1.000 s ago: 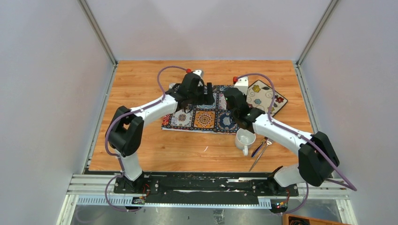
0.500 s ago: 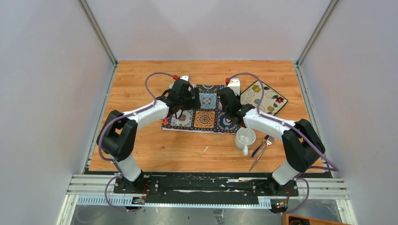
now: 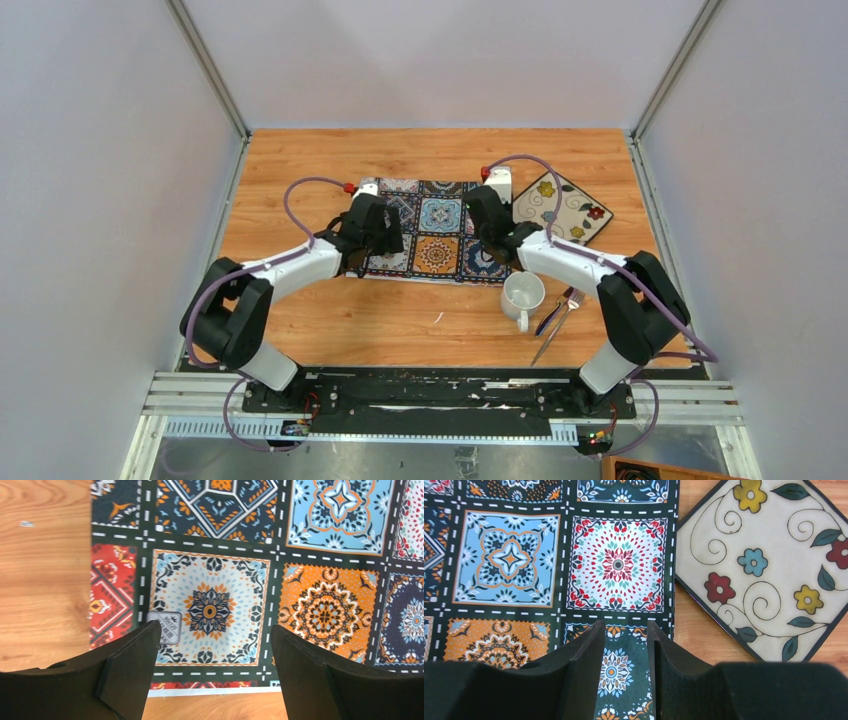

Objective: Set the dinner table for one person
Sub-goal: Flatten out the napkin at the center of the board.

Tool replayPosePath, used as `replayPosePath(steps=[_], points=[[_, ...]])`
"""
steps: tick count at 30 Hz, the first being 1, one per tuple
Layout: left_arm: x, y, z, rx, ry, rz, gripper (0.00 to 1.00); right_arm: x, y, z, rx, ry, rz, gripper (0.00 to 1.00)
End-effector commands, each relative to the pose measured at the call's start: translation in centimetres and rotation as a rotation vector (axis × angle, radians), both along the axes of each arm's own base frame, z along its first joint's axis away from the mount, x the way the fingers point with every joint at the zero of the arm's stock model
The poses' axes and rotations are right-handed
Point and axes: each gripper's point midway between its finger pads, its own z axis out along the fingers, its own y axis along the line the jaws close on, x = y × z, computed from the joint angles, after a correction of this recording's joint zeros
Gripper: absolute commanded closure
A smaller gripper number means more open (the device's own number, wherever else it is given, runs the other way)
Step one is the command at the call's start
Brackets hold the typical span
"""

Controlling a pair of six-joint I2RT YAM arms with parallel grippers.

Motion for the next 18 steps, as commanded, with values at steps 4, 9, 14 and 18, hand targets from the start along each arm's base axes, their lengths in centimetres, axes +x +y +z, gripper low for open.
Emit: replayPosePath(steps=[4,9,14,18], points=[[0.6,2.5,1.7,0.045,-0.091,0.109,0.14,0.8,0.0,-1.0,-0.008,0.028,-0.004,0.59],[0.0,3.7,1.4,0.037,-0.089,0.176,0.16,0.9,0.2,-1.1,-0.007,0.033,-0.002,0.59],[-0.8,5.4,0.2,0.023,-0.062,0.247,0.18,0.8,0.1,-1.3,-0.01,0.035,-0.001,0.59],[-1.4,6.8,-0.8,0.026,-0.027,0.315,0.21,0.8,0.1,-1.3,-0.009,0.037,-0.001,0.59]])
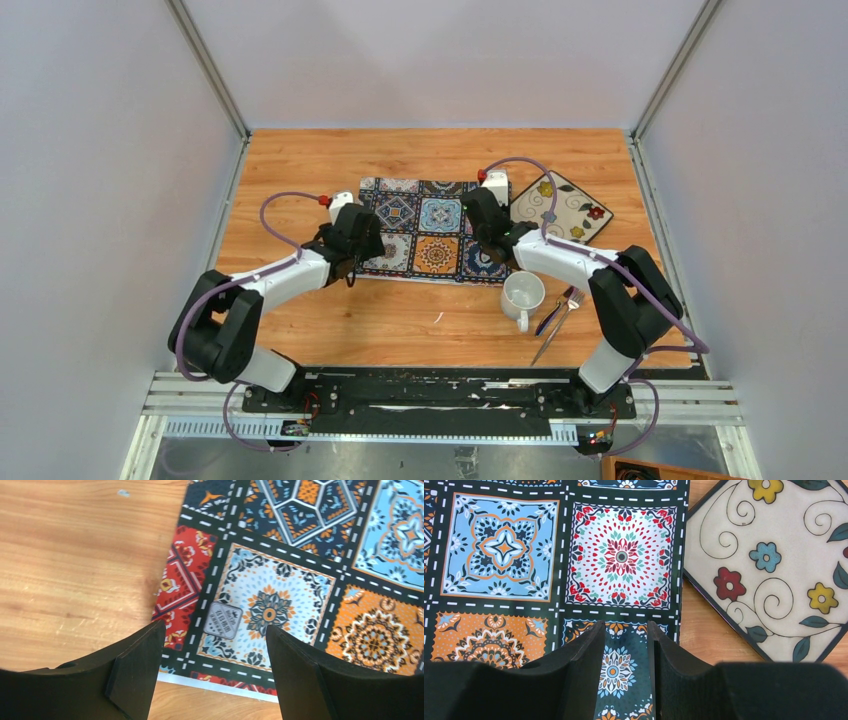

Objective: Set the dinner table for one person
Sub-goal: Flatten out the napkin at the center of the board.

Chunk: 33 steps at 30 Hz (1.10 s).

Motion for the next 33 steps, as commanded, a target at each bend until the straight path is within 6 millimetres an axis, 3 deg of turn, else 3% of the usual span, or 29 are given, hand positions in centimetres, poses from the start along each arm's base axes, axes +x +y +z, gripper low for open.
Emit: replayPosePath(steps=[1,7,20,29,33], points=[[-0.7,2.1,-0.6,-0.007,0.01,0.122,0.23,0.7,-0.2,0.7,0.008,-0.012,-0.017,0.59],[-1.8,3.2,-1.7,-0.039,0.026,0.219,0.3,0.6,-0.3,0.5,0.005,-0.009,-0.018,0.59],[-3.0,4.7,-3.1,-0.006,0.069,0.303,0.34,0.4,-0.4,0.1,0.005,-0.001,-0.02,0.59],[-2.7,1.6,-5.9,-0.103,0.148,0.217,0.36,0.4,-0.5,0.3,0.007,-0.005,-0.024,0.59],[-2.9,1.1,-7.1,-0.112,0.187,0.21,0.36,0.3,-0.5,0.1,0.005,-0.001,-0.023,0.59]])
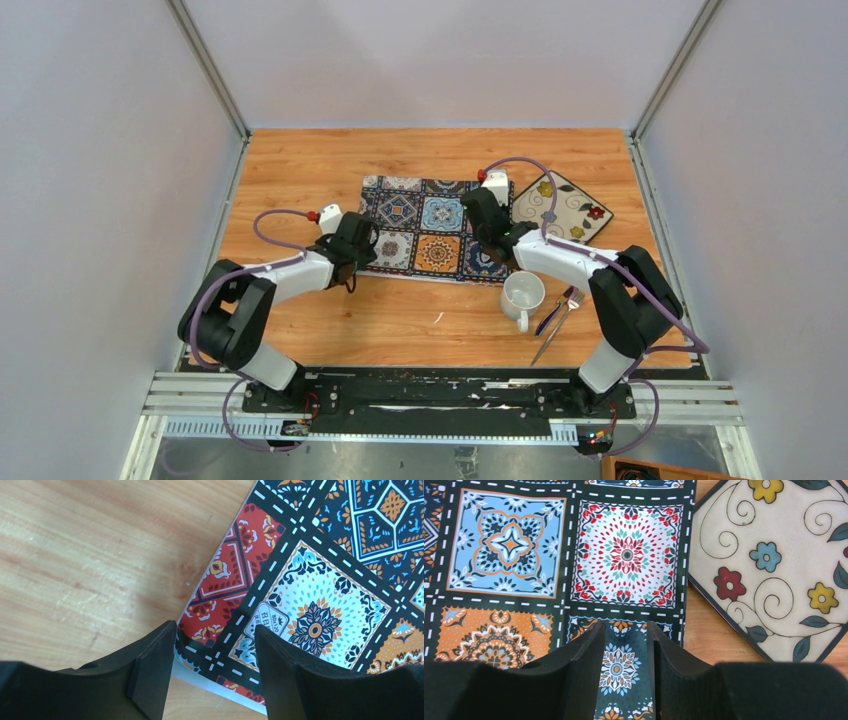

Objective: Set the dinner table for one person
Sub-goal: Flatten out the napkin at the center of the board.

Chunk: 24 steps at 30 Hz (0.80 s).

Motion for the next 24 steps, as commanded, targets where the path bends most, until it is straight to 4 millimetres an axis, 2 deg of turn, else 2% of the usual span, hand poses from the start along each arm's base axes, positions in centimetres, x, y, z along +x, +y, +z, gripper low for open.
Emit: replayPosePath(steps=[1,4,6,9,10,18,24], points=[[-1.4,-1.2,-3.1,-0.061,0.101,-0.023,0.36,0.3,-0.6,0.1,0.001,-0.001,-0.025,0.59],[-1.4,-1.3,-3.3,-0.065,0.103,-0.027,0.43,0.3,-0.7,0.0,-0.001,0.001,-0.027,0.59],[-1.3,-1.4,-3.4,-0.071,0.105,-0.029,0.59,0.3,-0.6,-0.1,-0.001,0.001,-0.026,0.59],[-1.3,-1.5,-3.4,-0.071,0.109,-0.03,0.92,0.3,-0.6,-0.1,0.001,0.002,-0.027,0.59],[-1.4,-1.4,-3.4,-0.067,0.111,-0.027,1.0,0.3,-0.6,0.0,0.0,0.0,-0.027,0.59],[-1.8,0.4,-3.1,-0.008,0.122,0.007,1.0,0.2,-0.7,0.0,-0.001,-0.001,-0.029,0.6],[-2.0,1.0,-1.4,-0.006,0.092,0.008,1.0,0.2,-0.7,-0.1,0.003,0.002,-0.027,0.6]])
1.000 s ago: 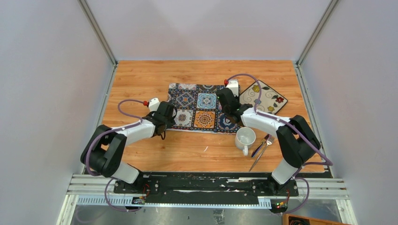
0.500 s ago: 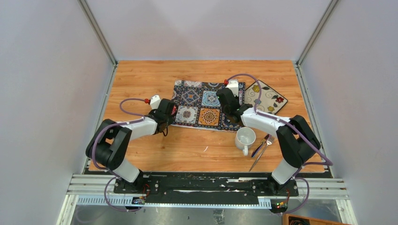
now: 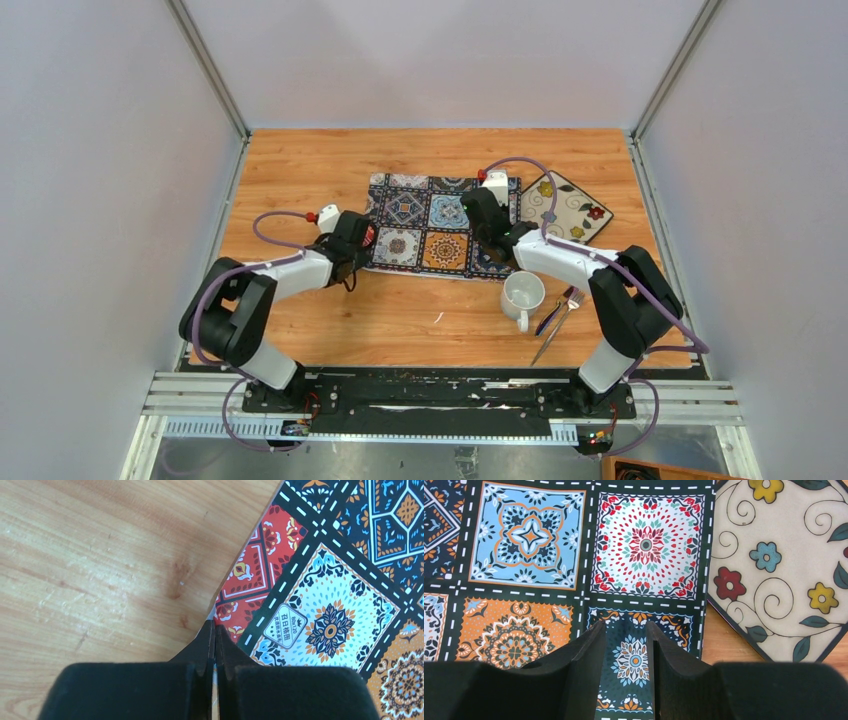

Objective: Set the dinner table for one person
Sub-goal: Flatten out the napkin at the center of the board.

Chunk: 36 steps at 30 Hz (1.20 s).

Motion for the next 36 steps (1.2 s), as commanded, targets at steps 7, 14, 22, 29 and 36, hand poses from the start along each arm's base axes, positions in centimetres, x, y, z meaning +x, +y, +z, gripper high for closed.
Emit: replayPosePath(steps=[7,14,22,29,36], points=[[-3.3,2.6,0.1,-0.022,0.086,0.004,1.0,0.3,-0.4,-0.3,0.01,0.009,-0.02,0.6],[-3.7,5.2,-0.1,-0.034,0.096,0.056,1.0,0.2,-0.3,-0.1,0.01,0.006,-0.017,0.6],[-4.0,5.9,0.7,-0.024,0.078,0.083,1.0,0.3,-0.2,-0.2,0.011,0.009,-0.016,0.6],[-4.3,7.3,2.0,0.004,0.058,0.114,1.0,0.4,-0.2,-0.3,0.012,0.01,-0.016,0.6],[-4.4,8.1,1.4,-0.04,0.075,0.129,1.0,0.2,-0.5,-0.4,0.005,0.009,-0.022,0.6]])
